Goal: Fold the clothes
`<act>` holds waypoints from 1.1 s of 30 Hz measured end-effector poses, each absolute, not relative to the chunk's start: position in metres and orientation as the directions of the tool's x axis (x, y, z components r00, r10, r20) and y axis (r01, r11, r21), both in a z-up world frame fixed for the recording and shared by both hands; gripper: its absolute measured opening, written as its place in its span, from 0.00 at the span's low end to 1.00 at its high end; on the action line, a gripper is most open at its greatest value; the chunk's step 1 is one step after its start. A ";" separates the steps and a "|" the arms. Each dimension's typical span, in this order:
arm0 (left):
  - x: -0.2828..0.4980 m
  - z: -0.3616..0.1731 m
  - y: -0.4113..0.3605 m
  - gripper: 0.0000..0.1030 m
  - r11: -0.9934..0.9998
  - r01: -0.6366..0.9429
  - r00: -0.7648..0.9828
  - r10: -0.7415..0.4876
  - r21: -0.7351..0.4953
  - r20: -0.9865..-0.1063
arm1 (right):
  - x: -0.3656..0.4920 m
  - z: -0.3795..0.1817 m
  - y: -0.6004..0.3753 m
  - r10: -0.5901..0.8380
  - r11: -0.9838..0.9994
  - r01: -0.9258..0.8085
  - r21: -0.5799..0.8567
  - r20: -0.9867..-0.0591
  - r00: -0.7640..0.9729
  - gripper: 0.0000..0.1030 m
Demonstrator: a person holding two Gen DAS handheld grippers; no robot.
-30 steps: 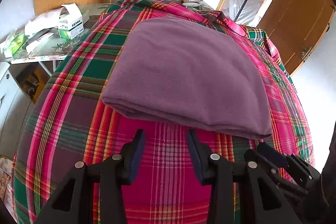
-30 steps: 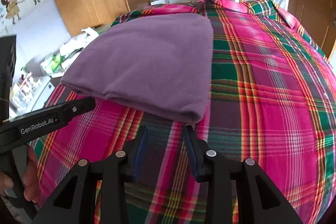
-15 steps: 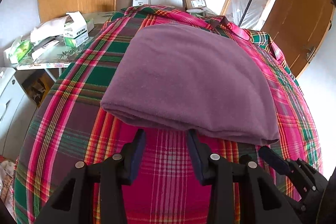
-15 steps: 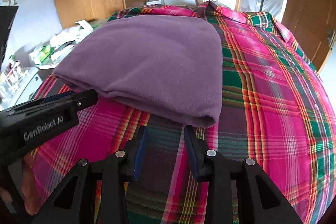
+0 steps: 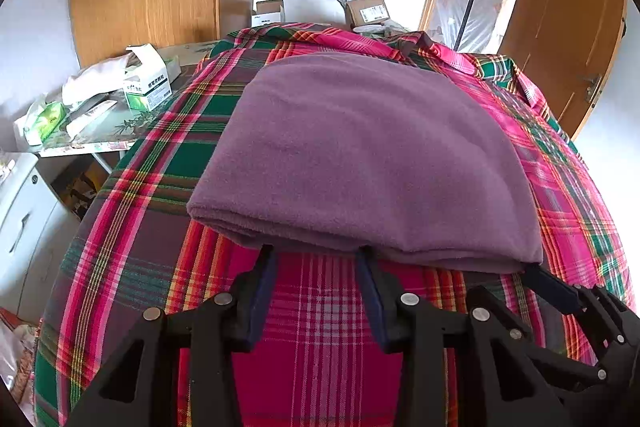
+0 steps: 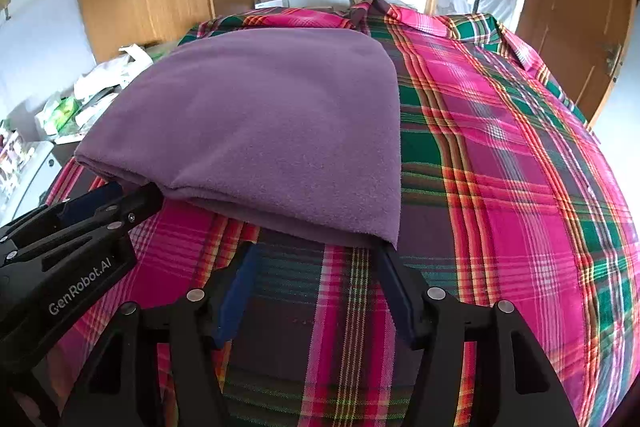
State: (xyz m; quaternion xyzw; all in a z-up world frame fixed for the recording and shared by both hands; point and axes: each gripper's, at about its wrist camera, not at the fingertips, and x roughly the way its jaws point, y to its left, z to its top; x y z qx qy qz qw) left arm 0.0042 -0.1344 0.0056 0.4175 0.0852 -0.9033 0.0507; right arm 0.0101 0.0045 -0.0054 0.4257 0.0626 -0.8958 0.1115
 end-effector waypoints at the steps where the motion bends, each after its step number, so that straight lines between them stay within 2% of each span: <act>1: 0.004 0.005 -0.133 0.40 -0.981 0.163 -0.645 -0.026 -0.104 -0.764 | 0.010 -0.005 0.004 -0.149 -0.967 0.253 -0.014 -0.777 -0.612 0.62; 11: 0.002 0.004 -0.123 0.45 -0.983 0.178 -0.629 -0.078 -0.046 -0.774 | 0.007 -0.006 0.006 -0.168 -0.957 0.288 -0.016 -0.782 -0.601 0.65; 33: 0.000 0.002 -0.117 0.54 -0.983 0.184 -0.621 -0.095 -0.027 -0.778 | 0.000 -0.006 0.026 -0.154 -0.966 0.259 -0.011 -0.780 -0.607 0.66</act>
